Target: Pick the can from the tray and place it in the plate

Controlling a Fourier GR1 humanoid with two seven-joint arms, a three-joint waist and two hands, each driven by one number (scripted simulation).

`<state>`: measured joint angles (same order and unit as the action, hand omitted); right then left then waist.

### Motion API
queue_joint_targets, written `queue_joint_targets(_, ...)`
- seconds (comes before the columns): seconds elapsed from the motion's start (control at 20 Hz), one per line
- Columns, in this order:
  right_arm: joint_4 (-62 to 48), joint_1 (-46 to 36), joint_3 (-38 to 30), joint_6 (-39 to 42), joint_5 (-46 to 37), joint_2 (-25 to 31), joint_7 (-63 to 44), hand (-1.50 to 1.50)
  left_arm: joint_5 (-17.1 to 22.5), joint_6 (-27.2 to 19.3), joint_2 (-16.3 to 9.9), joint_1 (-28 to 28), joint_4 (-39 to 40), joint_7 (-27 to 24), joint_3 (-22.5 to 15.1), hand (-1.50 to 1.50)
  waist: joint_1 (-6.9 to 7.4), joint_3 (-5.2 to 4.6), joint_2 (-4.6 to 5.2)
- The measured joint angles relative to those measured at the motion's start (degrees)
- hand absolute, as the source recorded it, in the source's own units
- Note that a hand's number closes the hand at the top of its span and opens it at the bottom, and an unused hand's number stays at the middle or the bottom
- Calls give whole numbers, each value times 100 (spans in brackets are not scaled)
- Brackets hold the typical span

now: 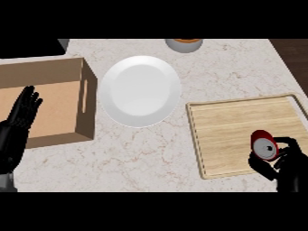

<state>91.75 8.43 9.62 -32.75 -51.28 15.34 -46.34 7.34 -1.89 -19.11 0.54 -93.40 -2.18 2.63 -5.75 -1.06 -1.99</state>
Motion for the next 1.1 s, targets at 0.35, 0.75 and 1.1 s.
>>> queue_joint_targets(0.35, 595, -148, 296, 5, -1846, -653, -752, 150, 9, 33, 39, 58, -126, 129, -120, 0, 154, 35, 54)
queue_joint_targets(0.75, 1001, -780, 813, 668, -3790, -1379, -1585, 150, -12, 111, 115, 45, -186, 146, -315, 0, 436, 83, 121)
queue_joint_targets(1.1, 774, -1801, 1304, 1412, -4462, -1475, -2270, 150, -69, 165, 206, -86, -125, 138, -493, 0, 726, 133, 195)
